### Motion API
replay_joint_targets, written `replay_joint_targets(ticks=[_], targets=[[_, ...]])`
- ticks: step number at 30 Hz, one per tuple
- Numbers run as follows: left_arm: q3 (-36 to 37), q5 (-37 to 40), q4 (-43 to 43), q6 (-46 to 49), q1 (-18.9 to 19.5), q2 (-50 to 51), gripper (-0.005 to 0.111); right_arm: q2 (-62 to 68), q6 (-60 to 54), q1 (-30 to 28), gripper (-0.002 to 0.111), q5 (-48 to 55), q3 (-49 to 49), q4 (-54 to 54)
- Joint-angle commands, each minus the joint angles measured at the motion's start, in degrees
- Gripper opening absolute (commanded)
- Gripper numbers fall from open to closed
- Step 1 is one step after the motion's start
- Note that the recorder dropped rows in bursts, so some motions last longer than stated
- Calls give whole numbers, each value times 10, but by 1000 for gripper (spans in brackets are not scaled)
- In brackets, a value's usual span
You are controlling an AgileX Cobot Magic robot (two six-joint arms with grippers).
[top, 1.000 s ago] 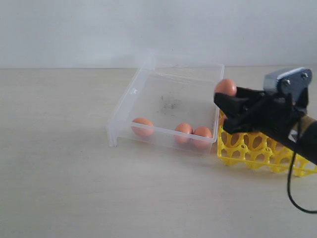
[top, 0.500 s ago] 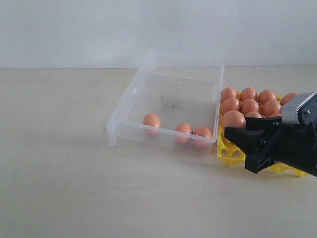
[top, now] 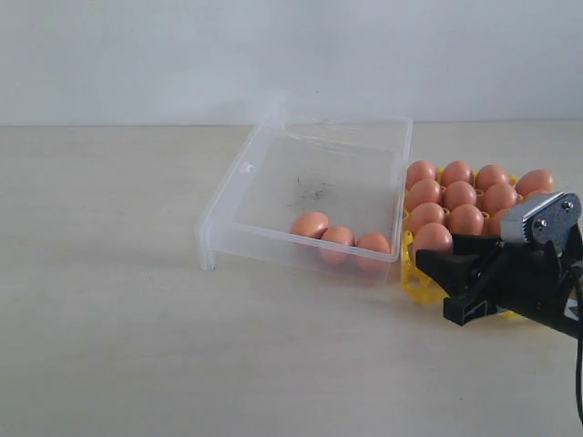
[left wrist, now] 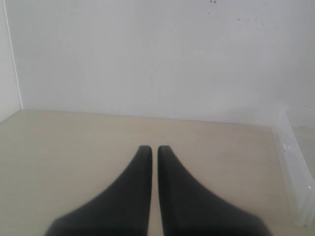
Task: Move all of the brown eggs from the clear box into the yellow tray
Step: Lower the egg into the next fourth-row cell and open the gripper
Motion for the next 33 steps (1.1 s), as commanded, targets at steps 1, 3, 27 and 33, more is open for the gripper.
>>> replay_joint_targets(ticks=[1, 3, 27, 33], targets=[[2, 1, -1, 0, -3, -2, 4, 14, -1, -3, 0, -3, -15, 6], [2, 1, -1, 0, -3, -2, 4, 19, -1, -3, 0, -3, -24, 10], [2, 1, -1, 0, -3, -2, 4, 38, 7, -3, 58, 39, -40, -3], [2, 1, -1, 0, -3, -2, 4, 35, 6, -3, 59, 8, -39, -2]])
